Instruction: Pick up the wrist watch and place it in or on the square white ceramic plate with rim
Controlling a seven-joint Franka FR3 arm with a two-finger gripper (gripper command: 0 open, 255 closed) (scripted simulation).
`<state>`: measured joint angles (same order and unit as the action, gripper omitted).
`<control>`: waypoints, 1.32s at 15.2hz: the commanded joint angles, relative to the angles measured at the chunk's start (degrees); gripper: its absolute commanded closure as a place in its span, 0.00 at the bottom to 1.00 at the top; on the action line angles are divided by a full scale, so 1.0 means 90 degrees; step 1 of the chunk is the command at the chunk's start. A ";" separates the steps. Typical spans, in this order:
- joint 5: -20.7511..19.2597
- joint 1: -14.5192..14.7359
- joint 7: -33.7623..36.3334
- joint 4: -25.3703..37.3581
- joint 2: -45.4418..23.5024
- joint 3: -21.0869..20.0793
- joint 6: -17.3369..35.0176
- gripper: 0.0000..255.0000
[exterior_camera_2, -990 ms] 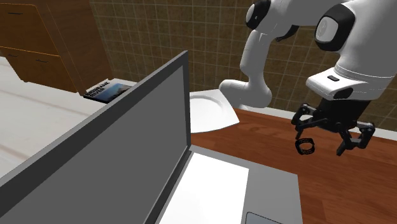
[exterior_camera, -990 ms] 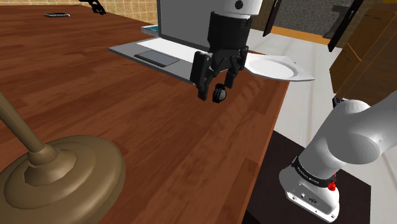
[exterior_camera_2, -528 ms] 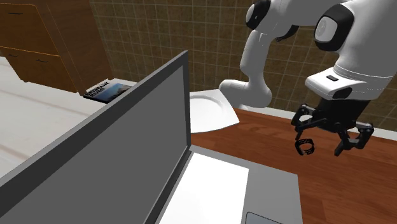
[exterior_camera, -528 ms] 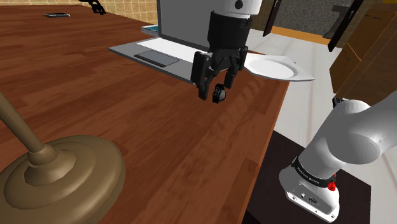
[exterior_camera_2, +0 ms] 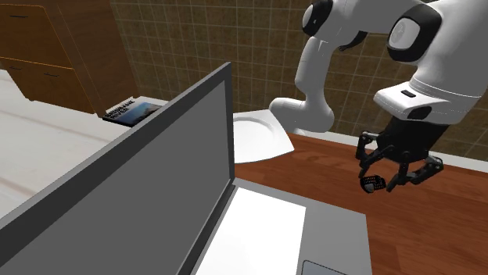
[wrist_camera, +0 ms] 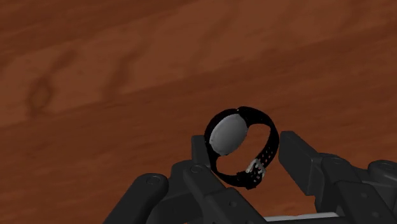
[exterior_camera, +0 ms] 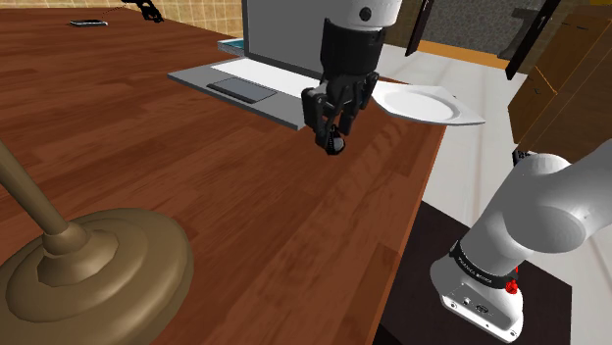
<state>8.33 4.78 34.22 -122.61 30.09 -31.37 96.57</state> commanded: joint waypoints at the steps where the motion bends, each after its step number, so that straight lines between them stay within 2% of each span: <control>1: 0.0670 0.0193 0.0031 -0.0057 -0.0033 0.0128 0.0007 1.00; 3: 0.0608 0.0263 0.0077 0.0125 -0.0077 0.0214 -0.0148 1.00; 20: 0.0397 0.0132 0.0225 0.1828 -0.0461 0.0323 -0.1485 1.00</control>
<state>12.00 6.02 36.20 -106.87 26.14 -28.50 83.74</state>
